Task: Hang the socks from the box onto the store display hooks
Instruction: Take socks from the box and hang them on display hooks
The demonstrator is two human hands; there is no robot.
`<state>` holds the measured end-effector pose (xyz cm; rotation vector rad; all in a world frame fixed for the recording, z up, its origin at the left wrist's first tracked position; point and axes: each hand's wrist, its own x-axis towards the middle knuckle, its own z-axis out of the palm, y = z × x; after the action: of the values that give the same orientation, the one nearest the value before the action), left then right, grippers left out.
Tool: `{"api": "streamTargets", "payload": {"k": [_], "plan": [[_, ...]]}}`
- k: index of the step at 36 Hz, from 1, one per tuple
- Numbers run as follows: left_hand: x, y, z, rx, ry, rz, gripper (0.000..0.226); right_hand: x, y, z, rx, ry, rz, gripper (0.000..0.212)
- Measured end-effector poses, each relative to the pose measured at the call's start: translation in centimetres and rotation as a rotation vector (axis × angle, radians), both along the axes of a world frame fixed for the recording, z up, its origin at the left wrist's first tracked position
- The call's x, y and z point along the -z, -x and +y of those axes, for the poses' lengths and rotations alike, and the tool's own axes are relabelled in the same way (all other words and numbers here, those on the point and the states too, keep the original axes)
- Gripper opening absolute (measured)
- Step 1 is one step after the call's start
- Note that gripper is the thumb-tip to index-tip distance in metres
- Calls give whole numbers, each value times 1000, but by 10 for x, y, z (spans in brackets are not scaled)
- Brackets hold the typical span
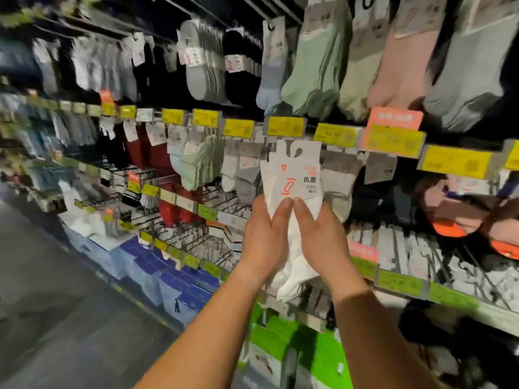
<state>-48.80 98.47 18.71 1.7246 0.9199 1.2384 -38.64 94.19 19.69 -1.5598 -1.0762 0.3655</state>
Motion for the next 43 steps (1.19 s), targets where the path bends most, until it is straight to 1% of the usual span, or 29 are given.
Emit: {"api": "streamTargets", "payload": {"k": [5,6,9,10,13,14,16,19,22,24,25,27,29,30,33,35,38,40,42,43], "plan": [[-24,44,75,-25,-53,-20,34,-25,43,76,-60,-78,-26,42],[-28,53,88,-34,-56,-22,34,-28,51,90,-58,-73,-34,45],[-40,72,123,-23,-74,-33,35,-36,70,125,13,-35,-86,63],[-42,77,136,-9,-75,-42,36,-40,75,134,37,-36,-86,62],[-48,88,171,70,-86,-85,33,-49,91,161,108,-84,-13,42],[-49,90,183,101,-86,-107,33,-50,96,171,158,-104,3,39],[-53,95,207,157,-94,-133,31,-52,106,188,279,-169,-1,41],[-57,103,238,290,-97,-128,32,-58,125,213,420,-221,-38,30],[-67,110,267,409,-41,-107,34,-66,138,233,481,-313,28,29],[-77,112,283,458,-69,-64,34,-73,141,240,470,-353,84,27],[-81,113,288,498,-56,-82,30,-76,141,242,460,-377,106,27],[-89,111,296,554,-11,-127,35,-81,139,242,471,-431,129,27],[-92,107,298,589,-43,-110,34,-86,136,240,496,-478,128,24],[-91,103,300,600,-43,-122,31,-87,135,240,502,-496,130,23],[-96,96,298,669,42,-233,21,-90,132,242,503,-527,156,18],[-96,89,296,642,43,-263,20,-92,129,243,439,-547,225,14],[-100,80,290,619,54,-295,15,-98,123,239,391,-505,191,19],[-103,76,287,606,72,-322,10,-104,116,233,340,-510,224,18],[-107,72,286,580,111,-351,14,-113,105,228,280,-511,302,19],[-110,69,285,555,124,-363,16,-120,99,224,268,-494,309,19]]}}
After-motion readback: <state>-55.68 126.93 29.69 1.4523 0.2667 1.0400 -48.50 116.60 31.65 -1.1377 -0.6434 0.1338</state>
